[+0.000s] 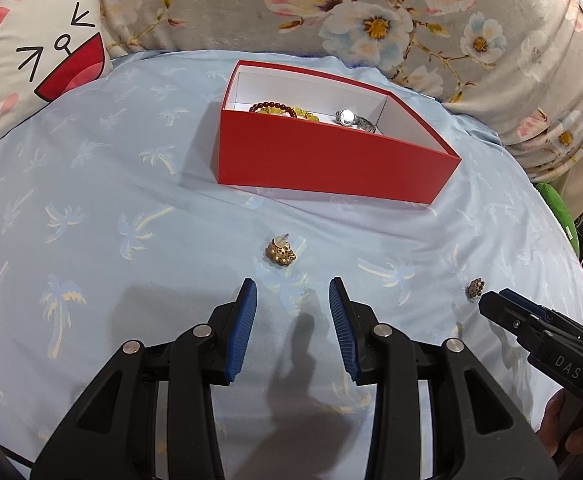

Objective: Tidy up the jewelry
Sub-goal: 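Close the right tool on the small gold charm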

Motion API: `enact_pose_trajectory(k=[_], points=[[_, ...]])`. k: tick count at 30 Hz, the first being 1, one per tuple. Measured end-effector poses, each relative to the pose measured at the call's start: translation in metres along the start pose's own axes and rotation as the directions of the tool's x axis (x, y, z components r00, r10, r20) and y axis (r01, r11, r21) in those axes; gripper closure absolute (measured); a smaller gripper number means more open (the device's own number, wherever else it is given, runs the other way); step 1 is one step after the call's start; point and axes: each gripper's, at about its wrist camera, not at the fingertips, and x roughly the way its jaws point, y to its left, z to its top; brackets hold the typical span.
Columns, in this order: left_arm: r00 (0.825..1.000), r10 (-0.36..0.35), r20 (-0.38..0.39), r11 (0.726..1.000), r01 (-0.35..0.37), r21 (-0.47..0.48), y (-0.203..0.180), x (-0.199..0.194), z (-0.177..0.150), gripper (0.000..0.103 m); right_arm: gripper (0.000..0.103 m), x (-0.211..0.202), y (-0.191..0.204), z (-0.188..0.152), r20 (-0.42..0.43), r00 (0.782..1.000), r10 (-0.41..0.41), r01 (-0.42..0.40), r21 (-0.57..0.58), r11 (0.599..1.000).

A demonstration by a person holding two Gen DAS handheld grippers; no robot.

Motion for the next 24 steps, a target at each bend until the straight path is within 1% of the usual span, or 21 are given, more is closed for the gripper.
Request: enact_pose_trajectory(k=[12,19,22,24], points=[[1.000,0.005,-0.007,1.000,-0.005,-0.004,0.002,0.003,-0.001,0.067,0.061,0.003,0.005,0.006,0.019,0.999,-0.035,0.036,-0.039,0.999],[1.000,-0.002,-0.019,1.000,0.002,-0.018,0.004,0.007,-0.002,0.067,0.061,0.011,0.001,0.007,0.007,0.999,-0.045,0.045,-0.039,0.998],[1.000,-0.009,-0.026,1.000,0.008,-0.028,0.006,0.009,-0.002,0.067,0.063,0.015,0.001,0.006,0.001,0.999,-0.051,0.051,-0.041,0.998],[1.000,-0.007,-0.027,1.000,0.006,-0.025,0.005,0.009,-0.002,0.067,0.070,0.017,0.001,0.006,-0.002,0.999,-0.053,0.053,-0.043,0.998]])
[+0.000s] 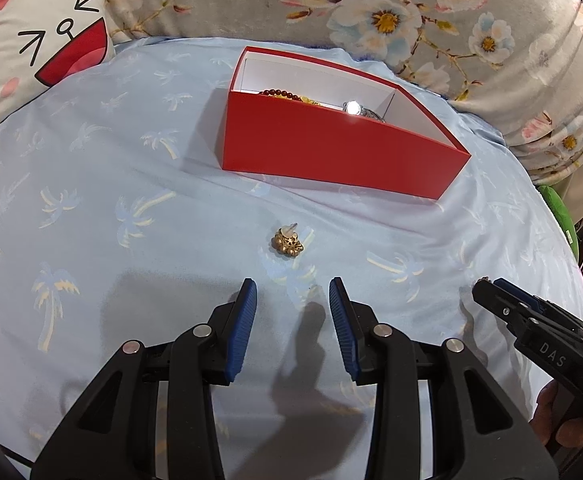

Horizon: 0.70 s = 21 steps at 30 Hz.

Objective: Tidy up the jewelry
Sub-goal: 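Close the right tool on the small gold charm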

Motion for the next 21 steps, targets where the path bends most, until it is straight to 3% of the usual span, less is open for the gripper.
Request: enact_pose_trajectory(k=[10,15,21], points=[[1.000,0.001,-0.003,1.000,-0.001,0.022,-0.004,0.000,0.000,0.059,0.089,0.007,0.002,-0.004,0.002,0.999,-0.038,0.038,-0.018,0.999],[1.000,-0.017,0.001,1.000,0.017,0.001,-0.001,0.000,0.001,0.059,0.090,0.007,-0.009,-0.004,0.006,1.000,0.014,-0.014,0.043,0.999],[1.000,0.025,0.015,1.000,-0.025,0.012,-0.005,0.005,0.011,0.059,0.089,0.007,-0.009,-0.003,0.005,1.000,0.012,-0.012,0.041,0.999]])
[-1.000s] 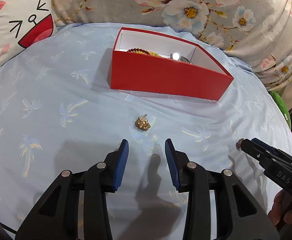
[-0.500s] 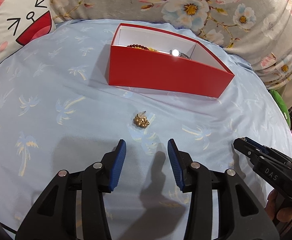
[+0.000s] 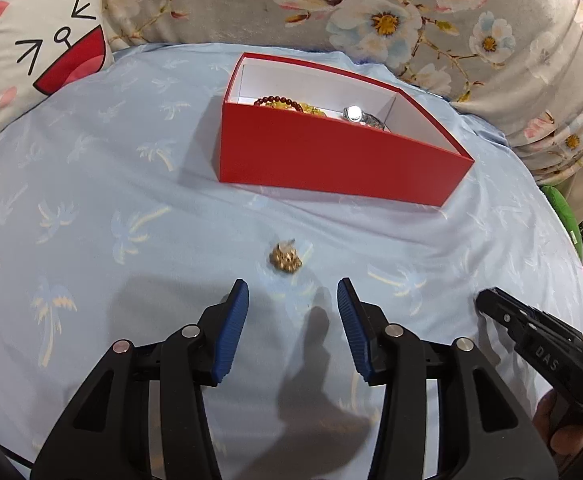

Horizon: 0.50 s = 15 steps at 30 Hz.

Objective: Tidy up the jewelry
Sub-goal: 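Close the right tool on the small gold charm, then close the left tool on the gold flower charm while the right tool holds its charm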

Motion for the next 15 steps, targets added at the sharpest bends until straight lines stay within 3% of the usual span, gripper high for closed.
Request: enact_pose_trajectory(k=[4,8,15], points=[[1.000,0.019,0.006,1.000,-0.019,0.005,-0.002,0.009,0.014,0.061,0.089,0.000,0.001,0.000,-0.001,1.000,-0.010,0.010,-0.009,1.000],[0.999,0.040,-0.016,0.999,-0.040,0.022,-0.005,0.022,0.019,0.072,0.089,0.000,0.003,-0.001,-0.001,1.000,-0.022,0.022,-0.019,1.000],[0.997,0.075,-0.011,0.996,-0.075,0.050,-0.010,0.025,0.019,0.083,0.089,0.000,0.003,-0.001,-0.001,1.000,-0.026,0.026,-0.022,0.999]])
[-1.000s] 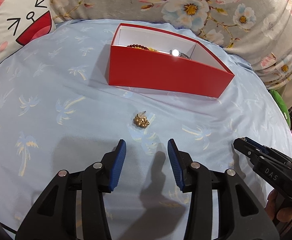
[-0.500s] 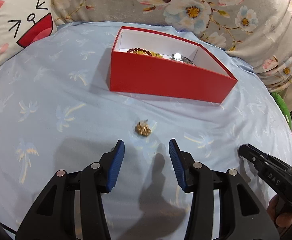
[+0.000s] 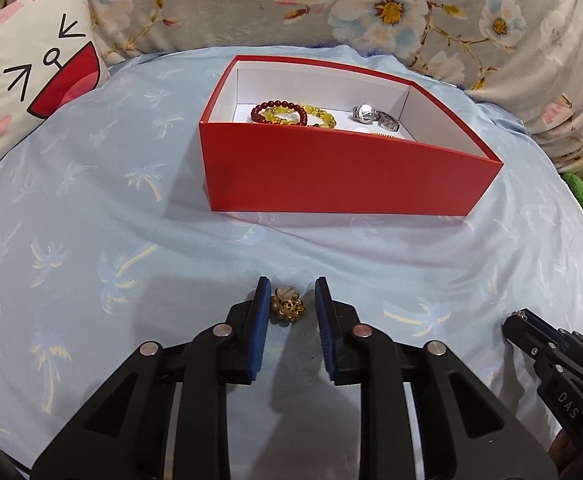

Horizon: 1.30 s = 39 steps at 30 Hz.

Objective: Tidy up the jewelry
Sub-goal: 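Close the left tool on the gold flower charm while the right tool holds its charm, then carry both gold charms over the red box with both tools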

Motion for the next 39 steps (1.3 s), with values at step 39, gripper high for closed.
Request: enact_pose_trajectory(k=[39], points=[[0.996,-0.092,0.017,0.995,0.093,-0.029,0.013,-0.048,-0.040,0.089,0.089,-0.017,0.017,-0.013,-0.018,0.999,0.037,-0.037,0.001,0.999]])
